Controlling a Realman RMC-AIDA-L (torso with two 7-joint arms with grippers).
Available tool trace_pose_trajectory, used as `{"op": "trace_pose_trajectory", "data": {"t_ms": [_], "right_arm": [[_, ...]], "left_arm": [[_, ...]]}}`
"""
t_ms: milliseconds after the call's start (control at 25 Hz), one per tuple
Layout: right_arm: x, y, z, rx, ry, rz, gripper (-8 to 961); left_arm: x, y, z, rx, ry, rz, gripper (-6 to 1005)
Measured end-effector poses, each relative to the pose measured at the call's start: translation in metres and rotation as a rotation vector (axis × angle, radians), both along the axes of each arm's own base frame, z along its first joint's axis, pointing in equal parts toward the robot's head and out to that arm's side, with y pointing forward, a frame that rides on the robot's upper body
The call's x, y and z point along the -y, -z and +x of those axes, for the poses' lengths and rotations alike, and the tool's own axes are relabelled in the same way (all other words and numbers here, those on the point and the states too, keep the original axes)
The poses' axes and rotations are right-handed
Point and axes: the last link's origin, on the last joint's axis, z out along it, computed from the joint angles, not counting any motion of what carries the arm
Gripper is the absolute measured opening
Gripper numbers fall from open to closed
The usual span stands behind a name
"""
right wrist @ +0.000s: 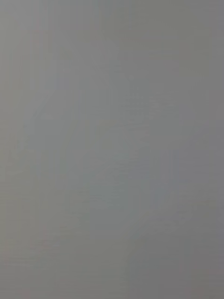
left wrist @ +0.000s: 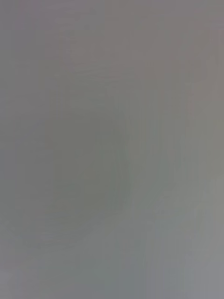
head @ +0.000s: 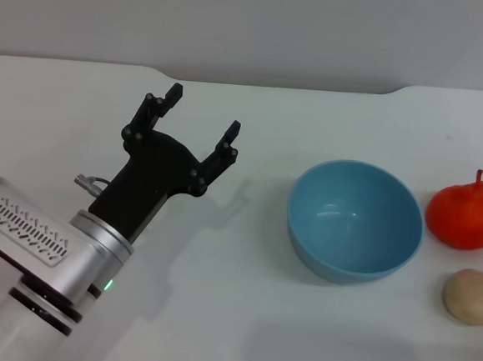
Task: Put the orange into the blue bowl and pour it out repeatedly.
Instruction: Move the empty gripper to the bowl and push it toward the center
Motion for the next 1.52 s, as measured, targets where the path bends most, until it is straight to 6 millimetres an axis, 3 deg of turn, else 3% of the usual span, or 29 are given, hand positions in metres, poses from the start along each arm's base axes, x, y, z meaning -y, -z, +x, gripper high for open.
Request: {"op": "trace_pose_trajectory", "data": {"t_ms": [360,600,880,920,1080,1240,1320,1520], "right_arm": [[0.0,0.0,-0.001,-0.001,-0.004,0.003,799],[0.001,-0.001,0.001,-0.007,0.009,0.011,800],[0.004,-0.003,0.004,-0.014,0.029,0.03,798],[0.004,-0.003,0.005,-0.015,0.03,0.03,798],[0.004,-0.003,0.005,-0.015,0.031,0.03,799],[0.004,-0.003,0.005,-0.015,0.031,0.03,799],[0.004,-0.003,0.005,-0.014,0.03,0.031,799],[0.002,-0.004,0.004,-0.013,0.027,0.03,799]], "left_arm": [[0.001,0.0,0.0,-0.002,0.002,-0.002,812],[-0.007,-0.007,0.01,0.086,-0.039,0.021,811],[-0.033,-0.016,0.035,0.155,-0.105,-0.034,812],[-0.047,-0.009,0.044,0.115,-0.165,-0.141,812],[-0.058,-0.008,0.055,0.083,-0.212,-0.23,810],[-0.07,-0.017,0.068,0.076,-0.264,-0.298,808],[-0.089,-0.035,0.076,0.04,-0.371,-0.404,807],[-0.107,-0.058,0.08,-0.021,-0.471,-0.521,804]]}}
